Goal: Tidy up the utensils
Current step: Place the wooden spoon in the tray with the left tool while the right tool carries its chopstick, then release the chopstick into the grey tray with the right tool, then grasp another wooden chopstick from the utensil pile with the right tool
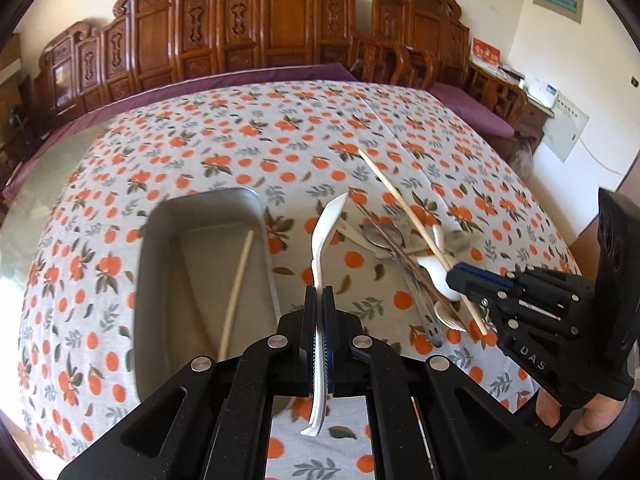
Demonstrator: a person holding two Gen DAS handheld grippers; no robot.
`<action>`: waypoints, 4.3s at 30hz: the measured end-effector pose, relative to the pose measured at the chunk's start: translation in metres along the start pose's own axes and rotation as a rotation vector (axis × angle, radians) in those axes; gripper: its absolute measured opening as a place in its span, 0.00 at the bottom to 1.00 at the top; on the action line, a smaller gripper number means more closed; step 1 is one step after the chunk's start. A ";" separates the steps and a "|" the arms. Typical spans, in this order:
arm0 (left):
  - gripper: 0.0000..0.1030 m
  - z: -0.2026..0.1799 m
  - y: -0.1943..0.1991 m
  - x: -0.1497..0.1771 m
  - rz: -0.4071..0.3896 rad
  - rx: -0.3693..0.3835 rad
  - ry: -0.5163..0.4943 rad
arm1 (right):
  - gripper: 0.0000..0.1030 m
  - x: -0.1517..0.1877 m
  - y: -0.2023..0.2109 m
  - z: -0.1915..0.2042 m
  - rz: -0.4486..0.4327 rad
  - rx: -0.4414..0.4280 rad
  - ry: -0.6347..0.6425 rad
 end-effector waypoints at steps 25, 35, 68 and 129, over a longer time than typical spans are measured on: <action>0.02 0.093 -0.059 -0.002 0.064 -0.152 0.106 | 0.06 -0.003 -0.013 0.039 0.026 -0.067 0.076; 0.02 0.093 -0.064 0.007 0.064 -0.122 0.119 | 0.06 -0.005 -0.019 0.049 0.038 -0.090 0.084; 0.03 0.145 0.014 0.001 -0.100 -0.106 0.160 | 0.06 -0.050 -0.069 0.138 0.141 -0.169 0.037; 0.71 0.011 -0.018 0.001 -0.061 0.047 -0.013 | 0.15 0.020 -0.045 -0.020 0.171 0.125 0.050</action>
Point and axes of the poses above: each gripper's, at about its wrist camera, not at the fingertips, and y roughly against the way its jaws point, z to its left, x to its underside, the point moved 6 cm from there along -y, roughly the way its jaws point, and after that the axes turned 6 degrees about z, right-handed, at the moved point
